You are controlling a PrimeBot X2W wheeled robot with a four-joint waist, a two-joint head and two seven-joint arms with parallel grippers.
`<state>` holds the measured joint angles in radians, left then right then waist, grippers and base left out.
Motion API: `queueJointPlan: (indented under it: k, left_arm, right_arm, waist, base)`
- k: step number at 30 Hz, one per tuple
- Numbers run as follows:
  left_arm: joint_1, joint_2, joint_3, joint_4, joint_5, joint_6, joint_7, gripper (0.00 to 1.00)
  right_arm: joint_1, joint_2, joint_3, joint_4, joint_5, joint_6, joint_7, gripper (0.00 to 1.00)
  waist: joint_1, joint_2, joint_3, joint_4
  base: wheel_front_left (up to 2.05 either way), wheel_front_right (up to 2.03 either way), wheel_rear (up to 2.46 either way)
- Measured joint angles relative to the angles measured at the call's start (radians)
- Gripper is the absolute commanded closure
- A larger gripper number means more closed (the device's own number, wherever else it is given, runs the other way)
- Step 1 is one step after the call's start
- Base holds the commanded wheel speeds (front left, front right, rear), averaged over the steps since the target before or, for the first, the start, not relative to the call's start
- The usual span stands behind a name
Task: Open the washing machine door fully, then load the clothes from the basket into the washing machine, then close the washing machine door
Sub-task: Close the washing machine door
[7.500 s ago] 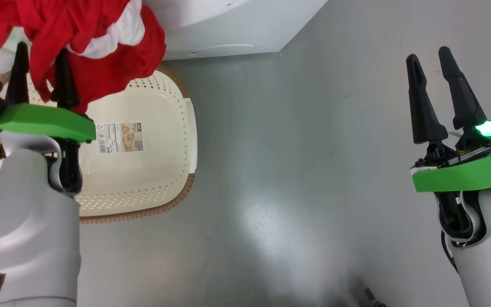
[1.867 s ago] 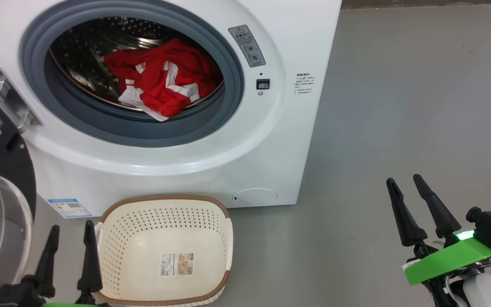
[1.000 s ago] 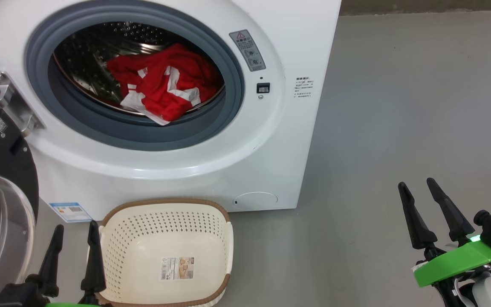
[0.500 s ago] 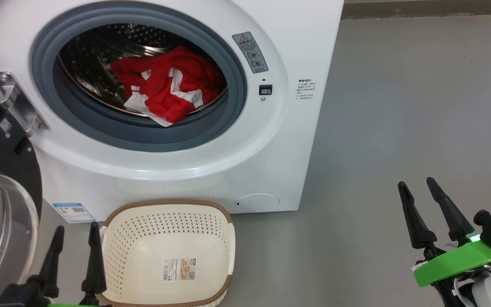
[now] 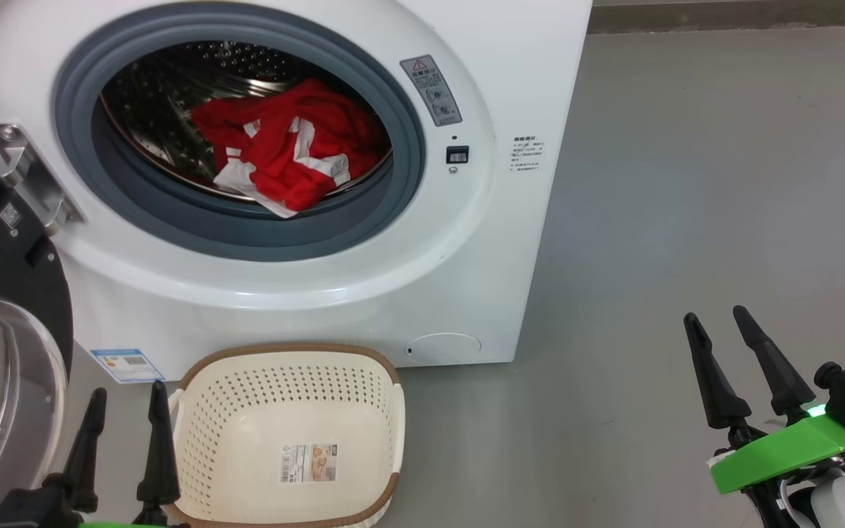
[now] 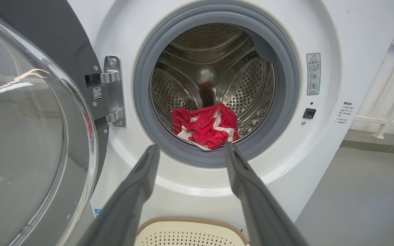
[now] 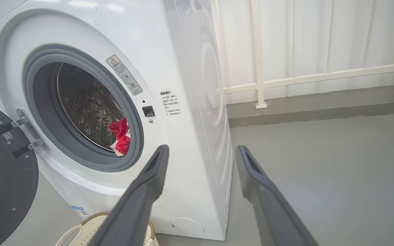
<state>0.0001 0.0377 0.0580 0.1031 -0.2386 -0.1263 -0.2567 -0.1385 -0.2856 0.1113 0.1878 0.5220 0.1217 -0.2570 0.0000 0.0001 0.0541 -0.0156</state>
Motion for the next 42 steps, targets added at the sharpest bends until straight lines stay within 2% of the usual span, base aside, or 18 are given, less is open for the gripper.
queueJointPlan:
  k: [21,42]
  left_arm:
    - [0.018,0.000,0.003,-0.013,0.000,0.002,0.000,0.00]
    - [0.018,0.000,0.003,-0.015,0.000,0.002,0.000,0.00]
  right_arm:
    - [0.021,0.006,-0.003,-0.002,0.002,0.000,0.000,0.00]
    - [0.021,0.006,-0.003,-0.003,0.002,0.000,0.000,0.00]
  waist:
    - [0.0000,0.0000,-0.006,0.001]
    - [0.0000,0.0000,-0.003,0.003]
  base:
    - [-1.10,1.10,0.00]
    - [-0.07,0.07,0.00]
